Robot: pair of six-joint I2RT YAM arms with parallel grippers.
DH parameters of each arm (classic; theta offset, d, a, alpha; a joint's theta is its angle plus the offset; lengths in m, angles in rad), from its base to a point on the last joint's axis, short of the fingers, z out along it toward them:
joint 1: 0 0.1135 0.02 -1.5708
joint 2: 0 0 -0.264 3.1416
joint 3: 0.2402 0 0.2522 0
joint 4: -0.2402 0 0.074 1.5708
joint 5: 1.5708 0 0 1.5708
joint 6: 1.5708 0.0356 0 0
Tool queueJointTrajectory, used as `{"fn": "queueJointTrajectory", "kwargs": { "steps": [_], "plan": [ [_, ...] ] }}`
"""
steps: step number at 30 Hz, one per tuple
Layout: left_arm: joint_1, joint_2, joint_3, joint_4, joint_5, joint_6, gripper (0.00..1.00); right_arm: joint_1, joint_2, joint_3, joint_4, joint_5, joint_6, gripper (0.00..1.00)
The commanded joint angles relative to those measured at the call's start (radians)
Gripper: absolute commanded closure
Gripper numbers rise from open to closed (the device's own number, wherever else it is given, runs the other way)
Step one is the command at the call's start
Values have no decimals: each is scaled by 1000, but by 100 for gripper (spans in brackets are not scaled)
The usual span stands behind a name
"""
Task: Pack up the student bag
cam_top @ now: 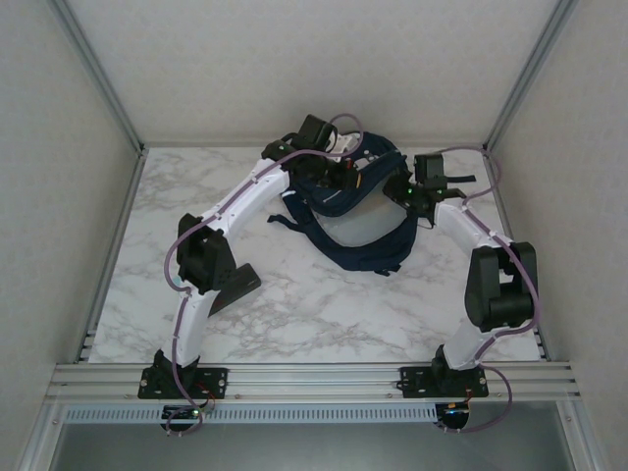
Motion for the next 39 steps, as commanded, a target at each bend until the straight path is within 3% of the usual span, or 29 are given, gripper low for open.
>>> {"fn": "queueJointTrajectory", "kwargs": {
  "steps": [1, 4, 7, 8, 13, 15, 18, 27, 36, 39],
  "plan": [
    [-8, -77, -2, 15, 23, 5, 100, 13, -107, -116, 12, -28, 27, 52],
    [-8, -106, -84, 63, 15, -12, 100, 13, -231, -213, -45, 9, 14, 37],
    [-10, -123, -144, 81, 8, -21, 100, 13, -367, -289, -108, 29, -6, 2],
    [-9, -131, -163, 83, 6, -24, 96, 13, -408, -310, -116, 31, -8, 1],
    [-7, -225, -346, 116, -28, -45, 48, 8, -590, -359, -217, 104, 23, 1],
    [-2, -296, -457, 136, -64, -53, 37, 8, -622, -352, -241, 92, -3, 1],
    [16, -423, -626, 133, -176, -73, 1, 8, -637, -348, -258, 68, -11, 1],
    [190, -799, -1132, 86, -492, -171, 0, 15, -515, -335, -230, -68, -6, 1],
    [415, -951, -1442, 72, -627, -265, 0, 54, -488, -396, -122, -71, 59, 1],
    [482, -996, -1541, 115, -579, -308, 0, 71, -475, -404, -108, -57, 73, 1]
  ]
}}
